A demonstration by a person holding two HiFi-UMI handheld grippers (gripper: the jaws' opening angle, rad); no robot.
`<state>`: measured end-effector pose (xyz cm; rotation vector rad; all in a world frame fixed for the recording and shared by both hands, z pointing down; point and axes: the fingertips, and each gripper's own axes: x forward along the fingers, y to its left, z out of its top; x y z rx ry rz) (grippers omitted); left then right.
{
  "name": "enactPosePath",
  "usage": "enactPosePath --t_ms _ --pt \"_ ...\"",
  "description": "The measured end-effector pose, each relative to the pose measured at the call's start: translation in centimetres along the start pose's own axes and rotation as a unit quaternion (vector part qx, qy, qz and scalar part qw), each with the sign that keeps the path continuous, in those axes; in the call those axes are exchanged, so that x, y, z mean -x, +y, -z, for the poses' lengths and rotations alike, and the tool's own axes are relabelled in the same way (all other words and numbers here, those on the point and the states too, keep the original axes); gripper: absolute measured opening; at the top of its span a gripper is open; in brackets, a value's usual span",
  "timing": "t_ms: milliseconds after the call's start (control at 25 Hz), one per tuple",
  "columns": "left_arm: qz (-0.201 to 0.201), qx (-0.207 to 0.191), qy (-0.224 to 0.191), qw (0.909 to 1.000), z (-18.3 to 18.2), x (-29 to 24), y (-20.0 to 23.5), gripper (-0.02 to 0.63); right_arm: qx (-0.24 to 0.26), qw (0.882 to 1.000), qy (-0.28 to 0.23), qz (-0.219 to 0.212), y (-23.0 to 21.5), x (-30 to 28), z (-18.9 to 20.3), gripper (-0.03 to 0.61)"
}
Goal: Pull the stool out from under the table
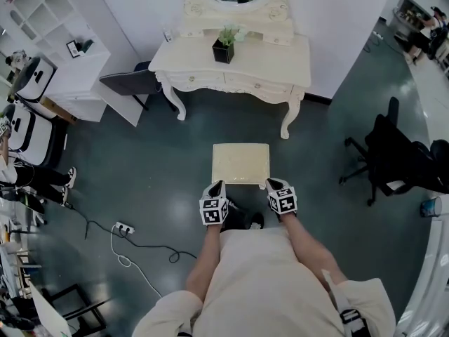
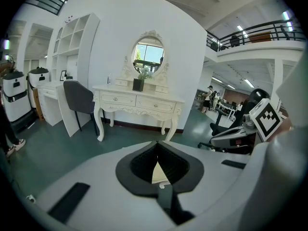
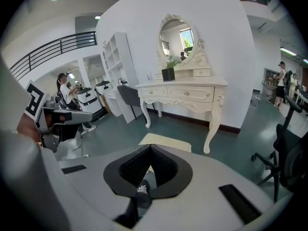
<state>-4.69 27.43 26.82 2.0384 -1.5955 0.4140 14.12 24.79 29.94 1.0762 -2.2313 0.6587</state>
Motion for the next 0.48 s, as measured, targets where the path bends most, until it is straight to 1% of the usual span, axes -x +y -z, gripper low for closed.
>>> enactPosePath --t_ms 480 --pt "-0.002 -0.001 0.002 1.0 0.18 0.38 0.04 0.015 -0.001 1.0 0.001 0.001 0.18 0.28 0.22 0.043"
